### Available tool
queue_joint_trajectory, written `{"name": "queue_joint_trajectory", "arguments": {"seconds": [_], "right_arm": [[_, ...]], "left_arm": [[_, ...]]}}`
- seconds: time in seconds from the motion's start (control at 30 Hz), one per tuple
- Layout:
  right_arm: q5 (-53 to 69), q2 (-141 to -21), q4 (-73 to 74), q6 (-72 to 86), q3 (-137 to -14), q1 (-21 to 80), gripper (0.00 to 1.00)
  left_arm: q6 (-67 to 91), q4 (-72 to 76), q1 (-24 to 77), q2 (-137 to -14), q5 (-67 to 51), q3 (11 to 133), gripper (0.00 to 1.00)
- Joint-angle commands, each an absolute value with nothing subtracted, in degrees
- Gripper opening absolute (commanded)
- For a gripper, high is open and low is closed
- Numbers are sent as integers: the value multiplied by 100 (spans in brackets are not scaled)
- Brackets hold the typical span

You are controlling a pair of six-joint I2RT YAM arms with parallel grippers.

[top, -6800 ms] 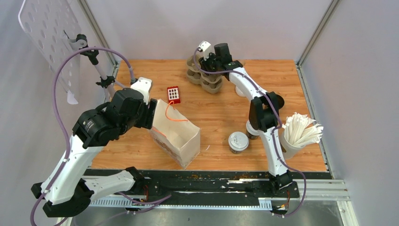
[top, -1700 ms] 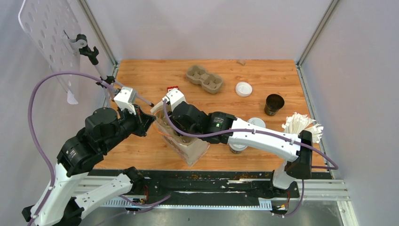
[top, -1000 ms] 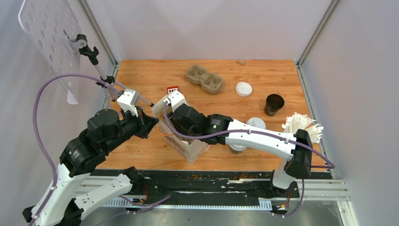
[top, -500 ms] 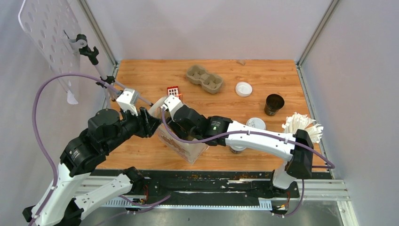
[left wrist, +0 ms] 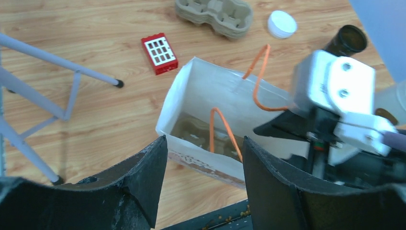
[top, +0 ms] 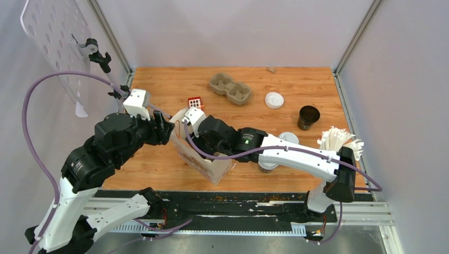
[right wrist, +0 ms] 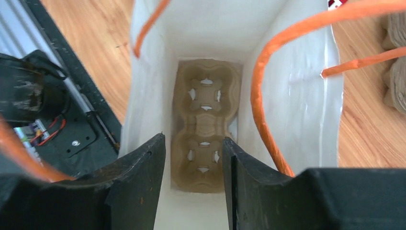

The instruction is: Pack the takeout coffee

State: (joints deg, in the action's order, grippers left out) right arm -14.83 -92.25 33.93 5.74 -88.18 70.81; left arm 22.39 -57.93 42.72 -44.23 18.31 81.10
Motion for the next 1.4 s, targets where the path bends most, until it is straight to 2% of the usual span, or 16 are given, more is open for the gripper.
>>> {"name": "queue_joint_trajectory", "arguments": {"seconds": [0.0, 0.17, 0.37, 0.6, 0.8, 0.97, 1.07, 1.27, 1.37], "right_arm": [[-921, -8744, 3611, 723, -9385, 7073, 47], [-515, -8449, 3984, 822, -9833, 7074, 51], [-1063, -7950, 4035, 399, -9776, 7003, 58], [-1468, -7953, 3574, -780, -9440, 6919, 76], [-1492, -8523, 3642, -1223, -9559, 6922, 77], [-1727, -8994, 3798, -1382, -9748, 6924, 77], [-2058, -9088, 3814, -1456, -9794, 6918, 65], [-1981, -9009, 3626, -1541, -9781, 6602, 30], [-1771, -9013, 3709, -1607, -9844, 6380, 13]], "left_arm": [[2086, -6091, 4281, -4890, 2324, 8530, 66], [1897, -6307, 4228, -5458, 2516, 8926, 68], [1767, -6408, 3845, -5897, 1915, 9061, 69], [1620, -6296, 3266, -5886, 1408, 8386, 69], [1323, -6164, 2718, -5890, 935, 8070, 69], [1267, -6048, 2654, -5929, 672, 7896, 68], [1288, -5969, 2646, -5900, 402, 7925, 68], [1659, -5941, 2650, -5815, -418, 8199, 68], [1856, -5930, 2647, -5778, -453, 8325, 70]]}}
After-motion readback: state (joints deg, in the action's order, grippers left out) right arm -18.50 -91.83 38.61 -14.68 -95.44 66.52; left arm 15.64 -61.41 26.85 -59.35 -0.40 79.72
